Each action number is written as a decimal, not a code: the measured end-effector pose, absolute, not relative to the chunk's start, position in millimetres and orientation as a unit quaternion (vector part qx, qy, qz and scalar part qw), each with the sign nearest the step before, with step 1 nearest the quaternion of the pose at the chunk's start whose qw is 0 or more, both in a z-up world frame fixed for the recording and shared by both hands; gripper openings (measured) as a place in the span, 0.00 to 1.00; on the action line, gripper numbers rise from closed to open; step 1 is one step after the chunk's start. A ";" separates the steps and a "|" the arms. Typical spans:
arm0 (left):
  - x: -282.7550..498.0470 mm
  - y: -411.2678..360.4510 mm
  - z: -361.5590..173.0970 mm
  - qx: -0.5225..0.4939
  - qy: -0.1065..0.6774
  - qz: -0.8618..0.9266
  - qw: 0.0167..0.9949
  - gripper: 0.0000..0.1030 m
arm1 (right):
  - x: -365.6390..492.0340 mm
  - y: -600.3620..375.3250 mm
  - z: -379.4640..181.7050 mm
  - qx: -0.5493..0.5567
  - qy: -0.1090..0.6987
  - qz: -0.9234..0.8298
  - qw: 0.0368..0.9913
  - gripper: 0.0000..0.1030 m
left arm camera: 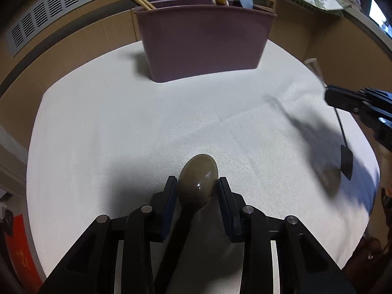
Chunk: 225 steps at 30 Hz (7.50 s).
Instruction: Organize utensils
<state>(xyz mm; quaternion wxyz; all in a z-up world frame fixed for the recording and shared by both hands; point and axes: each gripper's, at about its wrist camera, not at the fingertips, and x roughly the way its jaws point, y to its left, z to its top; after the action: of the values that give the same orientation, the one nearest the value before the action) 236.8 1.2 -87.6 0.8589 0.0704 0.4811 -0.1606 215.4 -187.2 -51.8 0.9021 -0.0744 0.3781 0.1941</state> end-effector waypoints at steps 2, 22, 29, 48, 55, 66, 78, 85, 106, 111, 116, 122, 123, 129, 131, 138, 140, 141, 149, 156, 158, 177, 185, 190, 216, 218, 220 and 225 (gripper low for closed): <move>229.9 8.2 -75.3 0.030 0.462 -0.163 0.871 0.33 | 209.2 -197.4 -41.9 -0.059 0.366 0.195 0.908 0.03; 177.6 34.8 3.4 -0.130 0.322 -0.159 0.924 0.31 | 198.0 -220.8 -10.5 -0.051 0.349 0.200 0.914 0.05; 171.9 51.1 0.4 -0.167 0.317 -0.148 0.922 0.31 | 186.9 -239.9 -68.0 -0.030 0.443 0.211 0.871 0.21; 168.1 57.3 -13.7 -0.198 0.323 -0.125 0.917 0.28 | 189.6 -186.0 -100.2 -0.085 0.420 0.134 0.893 0.34; 188.0 51.1 -42.6 -0.169 0.366 -0.106 0.909 0.29 | 184.8 -199.0 -68.2 -0.106 0.372 0.121 0.914 0.04; 267.4 19.0 -79.3 -0.069 0.424 -0.097 0.898 0.31 | 210.1 -232.1 -40.7 -0.043 0.377 0.157 0.912 0.06; 313.6 -6.9 -90.4 -0.005 0.467 -0.038 0.883 0.35 | 191.5 -233.0 -94.2 -0.089 0.449 0.144 0.878 0.24; 292.8 0.6 -91.4 -0.028 0.445 -0.050 0.894 0.32 | 192.5 -246.7 -96.1 -0.043 0.451 0.136 0.881 0.38; 222.5 51.5 -40.6 -0.134 0.325 -0.067 0.934 0.32 | 323.3 -219.9 -95.6 -0.020 0.459 0.037 0.888 0.35; 218.4 53.0 -41.3 -0.148 0.323 -0.072 0.932 0.32 | 325.8 -208.5 -96.6 -0.035 0.437 0.026 0.899 0.20; 213.7 53.2 -38.4 -0.152 0.318 -0.075 0.933 0.32 | 294.8 -213.6 -78.8 -0.053 0.379 0.048 0.923 0.20; 201.4 46.3 -22.1 -0.153 0.302 -0.082 0.937 0.32 | 246.5 -212.0 -39.4 -0.058 0.301 0.073 0.949 0.20; 198.9 44.2 -17.9 -0.151 0.297 -0.084 0.939 0.32 | 234.1 -212.4 -30.2 -0.060 0.282 0.080 0.954 0.20; 185.0 30.8 7.9 -0.131 0.272 -0.096 0.948 0.32 | 196.6 -209.2 -3.2 -0.085 0.218 0.093 0.968 0.20; 182.2 27.8 14.9 -0.124 0.266 -0.100 0.951 0.32 | 185.7 -205.2 3.8 -0.095 0.200 0.094 0.971 0.20; 179.4 16.9 33.4 -0.104 0.253 -0.109 0.956 0.32 | 171.4 -198.3 25.7 -0.103 0.161 0.102 0.976 0.20; 182.8 16.0 39.0 -0.103 0.251 -0.112 0.956 0.32 | 174.4 -197.9 29.3 -0.101 0.158 0.102 0.977 0.20; 184.9 15.7 44.2 -0.102 0.247 -0.114 0.957 0.32 | 178.3 -197.6 32.9 -0.098 0.157 0.104 0.977 0.20; 230.1 26.2 147.8 -0.087 0.146 -0.159 0.973 0.32 | 208.1 -201.0 123.2 -0.088 0.073 0.104 0.988 0.20; 312.2 24.7 152.2 -0.078 0.172 -0.169 0.967 0.32 | 286.1 -193.2 156.6 -0.084 0.084 0.095 0.988 0.20; 331.2 20.0 138.9 -0.074 0.193 -0.174 0.963 0.32 | 298.5 -188.6 146.3 -0.088 0.093 0.093 0.987 0.20; 217.9 6.9 31.4 -0.054 0.233 -0.061 0.969 0.37 | 261.2 -206.9 29.0 -0.032 0.258 0.146 0.955 0.26; 135.1 -10.7 22.2 -0.032 0.249 0.021 0.968 0.37 | 159.4 -201.1 27.0 -0.030 0.255 0.171 0.951 0.29; 112.2 -10.3 21.5 -0.031 0.257 0.019 0.966 0.37 | 129.7 -198.1 26.8 -0.047 0.242 0.158 0.956 0.29; 107.8 -13.4 25.3 -0.037 0.267 -0.002 0.963 0.37 | 121.5 -205.1 26.7 -0.052 0.243 0.151 0.957 0.29; 107.8 -13.3 25.3 -0.037 0.267 -0.002 0.963 0.37 | 121.5 -205.0 26.7 -0.052 0.243 0.150 0.957 0.29; 107.8 -13.4 25.3 -0.037 0.267 -0.001 0.963 0.37 | 121.6 -205.3 26.7 -0.053 0.243 0.149 0.957 0.29; 107.9 -13.3 24.5 -0.038 0.268 -0.002 0.963 0.37 | 122.0 -205.8 26.6 -0.054 0.243 0.150 0.957 0.29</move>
<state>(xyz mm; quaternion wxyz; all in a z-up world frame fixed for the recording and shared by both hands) 107.9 -13.3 24.5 0.9626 -0.0379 0.2683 -0.0020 122.0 -205.8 26.6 0.9568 -0.0537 0.2434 0.1496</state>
